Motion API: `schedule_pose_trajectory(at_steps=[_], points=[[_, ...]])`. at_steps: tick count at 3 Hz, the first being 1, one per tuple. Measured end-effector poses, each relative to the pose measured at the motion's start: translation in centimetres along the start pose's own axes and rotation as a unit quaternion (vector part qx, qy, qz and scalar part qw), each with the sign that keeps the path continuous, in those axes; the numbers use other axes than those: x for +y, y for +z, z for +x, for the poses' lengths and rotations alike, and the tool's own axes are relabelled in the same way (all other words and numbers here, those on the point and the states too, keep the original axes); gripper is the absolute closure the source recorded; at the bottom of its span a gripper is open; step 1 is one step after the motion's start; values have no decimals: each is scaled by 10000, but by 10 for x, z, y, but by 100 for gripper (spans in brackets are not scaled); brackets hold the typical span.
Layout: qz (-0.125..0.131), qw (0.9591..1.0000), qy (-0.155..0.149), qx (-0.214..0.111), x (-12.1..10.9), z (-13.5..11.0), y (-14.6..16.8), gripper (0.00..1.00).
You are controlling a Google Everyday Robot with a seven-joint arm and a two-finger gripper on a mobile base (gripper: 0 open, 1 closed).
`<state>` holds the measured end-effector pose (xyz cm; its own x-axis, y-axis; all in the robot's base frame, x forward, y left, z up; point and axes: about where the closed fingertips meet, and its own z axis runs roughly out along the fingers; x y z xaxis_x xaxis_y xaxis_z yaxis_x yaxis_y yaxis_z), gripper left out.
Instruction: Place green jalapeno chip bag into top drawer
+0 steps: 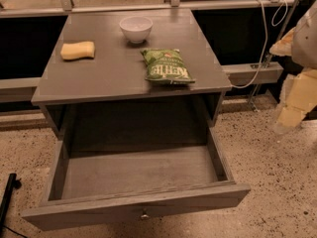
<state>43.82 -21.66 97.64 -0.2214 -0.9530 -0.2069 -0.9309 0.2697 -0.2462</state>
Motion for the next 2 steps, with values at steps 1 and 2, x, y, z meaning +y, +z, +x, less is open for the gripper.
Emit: schedule_pose_trajectory(at_steps=[1, 2], points=[[2, 10000, -1, -1, 0, 0, 0, 0], [227, 9995, -120, -197, -10, -7, 3, 0]])
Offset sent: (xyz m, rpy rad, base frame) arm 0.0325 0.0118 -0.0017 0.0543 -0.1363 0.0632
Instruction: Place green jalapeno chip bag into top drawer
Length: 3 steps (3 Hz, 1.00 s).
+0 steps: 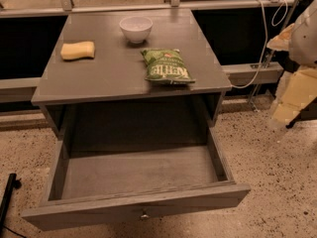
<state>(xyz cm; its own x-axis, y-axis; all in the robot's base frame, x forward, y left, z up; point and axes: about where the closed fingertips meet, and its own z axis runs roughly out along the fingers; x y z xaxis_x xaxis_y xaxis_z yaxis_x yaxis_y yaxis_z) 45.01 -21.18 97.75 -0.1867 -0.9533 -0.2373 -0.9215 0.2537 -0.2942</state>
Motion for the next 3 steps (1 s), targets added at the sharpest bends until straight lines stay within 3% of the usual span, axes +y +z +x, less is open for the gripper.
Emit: schedule_pose_trajectory(at_steps=[1, 2, 3], points=[[183, 9972, -581, -427, -20, -31, 36, 0], [324, 9846, -1409, -986, -35, -87, 97, 0], [631, 9694, -2010, -1257, -51, -138, 145, 0]])
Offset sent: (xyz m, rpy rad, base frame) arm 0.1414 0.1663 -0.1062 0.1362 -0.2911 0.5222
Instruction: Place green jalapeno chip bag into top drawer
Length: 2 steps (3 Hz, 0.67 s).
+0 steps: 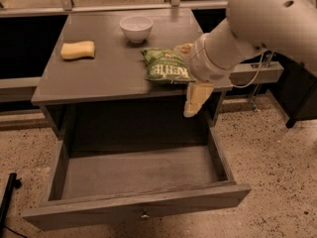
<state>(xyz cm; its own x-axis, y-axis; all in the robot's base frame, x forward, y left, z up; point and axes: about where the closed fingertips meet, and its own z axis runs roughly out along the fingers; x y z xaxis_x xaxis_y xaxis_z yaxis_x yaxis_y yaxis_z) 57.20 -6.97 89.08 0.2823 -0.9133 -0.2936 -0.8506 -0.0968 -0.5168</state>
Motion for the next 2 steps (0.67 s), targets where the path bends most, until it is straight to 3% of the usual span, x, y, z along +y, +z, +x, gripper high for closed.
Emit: schedule_pose_trajectory(at_steps=[1, 2], points=[[292, 9992, -269, -24, -31, -11, 42, 16], [467, 9989, 17, 37, -64, 5, 77, 47]])
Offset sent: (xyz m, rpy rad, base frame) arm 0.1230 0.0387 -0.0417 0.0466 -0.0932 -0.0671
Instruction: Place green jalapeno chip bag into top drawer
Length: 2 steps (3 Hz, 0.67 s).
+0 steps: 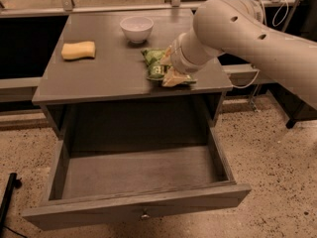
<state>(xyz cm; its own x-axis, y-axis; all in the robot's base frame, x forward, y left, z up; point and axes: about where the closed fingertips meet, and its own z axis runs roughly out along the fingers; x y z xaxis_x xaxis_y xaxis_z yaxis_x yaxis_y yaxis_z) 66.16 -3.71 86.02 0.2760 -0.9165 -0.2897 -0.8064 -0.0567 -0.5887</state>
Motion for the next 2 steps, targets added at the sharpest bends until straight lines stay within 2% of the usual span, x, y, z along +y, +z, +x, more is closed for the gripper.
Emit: schedule_pose_trajectory(at_steps=[1, 2], points=[[112, 9994, 295, 148, -17, 20, 16, 70], [393, 9985, 291, -228, -29, 11, -27, 99]])
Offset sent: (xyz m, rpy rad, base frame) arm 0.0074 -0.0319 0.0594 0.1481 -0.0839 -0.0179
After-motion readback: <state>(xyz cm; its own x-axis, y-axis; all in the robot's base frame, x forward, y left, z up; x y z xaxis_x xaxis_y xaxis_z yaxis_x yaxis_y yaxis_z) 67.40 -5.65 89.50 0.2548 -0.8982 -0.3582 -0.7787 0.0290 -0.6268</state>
